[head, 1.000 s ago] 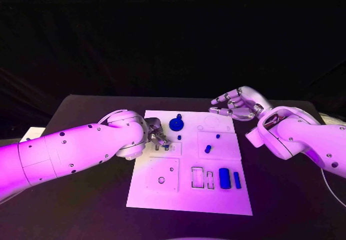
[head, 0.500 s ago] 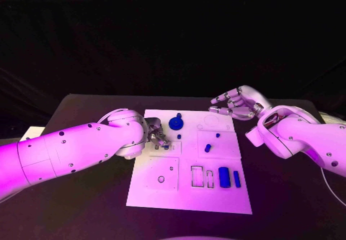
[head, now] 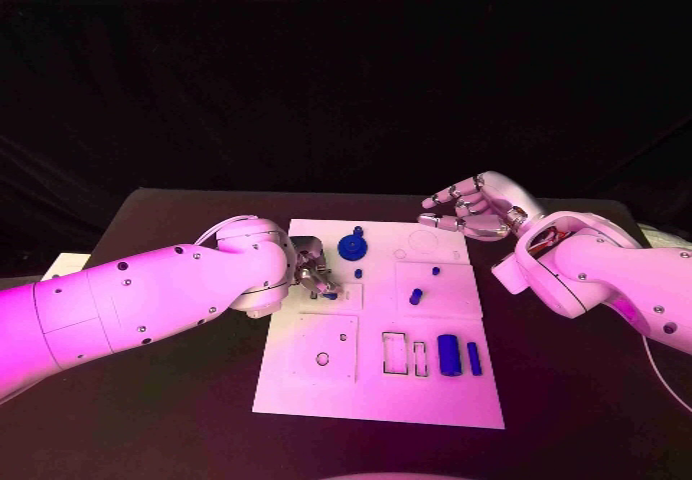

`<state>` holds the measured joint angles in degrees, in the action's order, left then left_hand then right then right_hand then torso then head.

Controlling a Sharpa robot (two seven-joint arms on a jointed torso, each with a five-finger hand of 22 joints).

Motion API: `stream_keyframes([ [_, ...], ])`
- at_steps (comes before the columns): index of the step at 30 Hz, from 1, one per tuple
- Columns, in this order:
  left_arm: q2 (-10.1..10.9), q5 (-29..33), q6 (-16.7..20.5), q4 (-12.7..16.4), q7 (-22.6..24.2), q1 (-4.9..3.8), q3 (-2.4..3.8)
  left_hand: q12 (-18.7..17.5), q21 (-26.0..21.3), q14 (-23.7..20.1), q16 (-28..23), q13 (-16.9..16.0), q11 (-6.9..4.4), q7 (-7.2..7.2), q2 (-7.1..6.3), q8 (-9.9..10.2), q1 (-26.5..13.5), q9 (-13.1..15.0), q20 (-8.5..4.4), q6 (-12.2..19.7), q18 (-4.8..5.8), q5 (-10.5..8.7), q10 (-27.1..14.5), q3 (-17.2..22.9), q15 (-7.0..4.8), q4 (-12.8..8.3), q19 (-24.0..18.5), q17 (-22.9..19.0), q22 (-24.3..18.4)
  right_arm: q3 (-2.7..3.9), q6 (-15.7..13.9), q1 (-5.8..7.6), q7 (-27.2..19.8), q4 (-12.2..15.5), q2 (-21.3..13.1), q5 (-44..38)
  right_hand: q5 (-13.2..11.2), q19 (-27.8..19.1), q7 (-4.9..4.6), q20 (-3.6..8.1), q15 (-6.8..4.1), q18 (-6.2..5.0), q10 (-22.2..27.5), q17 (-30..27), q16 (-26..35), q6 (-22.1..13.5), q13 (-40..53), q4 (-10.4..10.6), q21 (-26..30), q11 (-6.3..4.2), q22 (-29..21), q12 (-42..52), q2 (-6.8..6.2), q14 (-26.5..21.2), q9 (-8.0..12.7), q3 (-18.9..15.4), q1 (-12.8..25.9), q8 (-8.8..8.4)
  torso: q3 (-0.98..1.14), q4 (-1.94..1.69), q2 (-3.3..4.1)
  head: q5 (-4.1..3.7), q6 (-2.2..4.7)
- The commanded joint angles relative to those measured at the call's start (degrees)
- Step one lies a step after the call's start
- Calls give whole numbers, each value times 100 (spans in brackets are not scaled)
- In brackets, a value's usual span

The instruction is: Assemble the parts on the task board

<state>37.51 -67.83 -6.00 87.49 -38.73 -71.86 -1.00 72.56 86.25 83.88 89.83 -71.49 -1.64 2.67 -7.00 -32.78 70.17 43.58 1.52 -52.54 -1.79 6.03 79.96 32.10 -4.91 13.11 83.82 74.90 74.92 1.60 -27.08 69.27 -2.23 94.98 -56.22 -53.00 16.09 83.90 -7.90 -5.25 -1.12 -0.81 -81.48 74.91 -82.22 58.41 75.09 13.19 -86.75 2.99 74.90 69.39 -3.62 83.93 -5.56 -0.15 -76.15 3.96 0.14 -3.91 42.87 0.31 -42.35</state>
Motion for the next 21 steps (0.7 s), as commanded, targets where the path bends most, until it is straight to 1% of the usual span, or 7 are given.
stream_keyframes([
  [1,9,-3,-312,-27,-233,45,-43,21,30,612,17,-5,-5,-33,46,-39,-5,17,22,-27,37,-16,55,714,22,-724,281,1510,946,0,77,-4,-33,7,-2,-36,32,121,7,-7,1,-83,35,521,40,36,314,2,26,-5,916,-17,63,362,-9,-22,16,13,-1,5,0,5,-6],
  [5,-10,56,-340,-41,-269,44,-43,23,36,612,17,-5,-6,-36,68,-53,-82,35,20,-56,40,-22,62,715,21,-698,287,1510,957,0,77,-5,-29,12,-5,-38,39,119,7,-7,1,-84,36,517,44,38,311,10,28,-5,914,-20,70,361,-10,-31,23,13,5,6,0,11,-8],
  [8,-33,89,-373,-57,-292,43,-42,32,46,612,17,-15,-12,-45,76,-66,-160,53,18,-80,44,-27,71,701,17,-677,297,1510,974,0,75,-5,-27,14,-7,-38,39,119,7,-7,1,-84,36,517,44,38,311,10,28,-5,914,-20,70,361,-10,-31,23,13,2,8,1,4,-5],
  [13,-75,163,-430,-104,-324,39,-42,55,64,612,17,-39,-39,-82,34,-93,-378,88,7,-144,51,-32,92,609,-3,-620,316,1510,1007,0,73,-5,-25,21,-11,-38,39,119,7,-7,1,-84,36,517,44,38,311,10,28,-5,914,-20,70,361,-10,-31,23,13,7,4,2,4,-13],
  [17,-106,198,-467,-158,-338,34,-41,39,60,612,17,-26,-52,-97,14,-80,-552,93,-6,-170,49,-29,85,549,-17,-565,314,1510,1005,0,71,-4,-26,31,-18,-21,39,119,7,-7,1,-84,36,517,44,38,311,10,28,-5,914,-20,70,361,-10,-31,23,13,9,3,3,1,-30],
  [18,-114,204,-477,-173,-340,33,-41,38,60,612,17,-26,-54,-99,16,-73,-596,91,-9,-177,50,-28,86,538,-20,-550,314,1510,1006,0,70,-4,-26,34,-21,-18,39,119,7,-7,1,-84,36,517,44,38,311,10,28,-5,914,-20,70,361,-10,-31,23,13,7,2,3,2,-28],
  [21,-138,215,-516,-217,-346,28,-40,40,64,612,17,-31,-61,-107,1,-53,-717,82,-16,-207,52,-28,90,500,-25,-515,319,1510,1015,0,67,-4,-29,43,-27,-11,39,119,7,-7,1,-84,36,517,44,38,311,10,28,-5,914,-20,70,361,-10,-31,23,13,11,6,2,-1,-28],
])
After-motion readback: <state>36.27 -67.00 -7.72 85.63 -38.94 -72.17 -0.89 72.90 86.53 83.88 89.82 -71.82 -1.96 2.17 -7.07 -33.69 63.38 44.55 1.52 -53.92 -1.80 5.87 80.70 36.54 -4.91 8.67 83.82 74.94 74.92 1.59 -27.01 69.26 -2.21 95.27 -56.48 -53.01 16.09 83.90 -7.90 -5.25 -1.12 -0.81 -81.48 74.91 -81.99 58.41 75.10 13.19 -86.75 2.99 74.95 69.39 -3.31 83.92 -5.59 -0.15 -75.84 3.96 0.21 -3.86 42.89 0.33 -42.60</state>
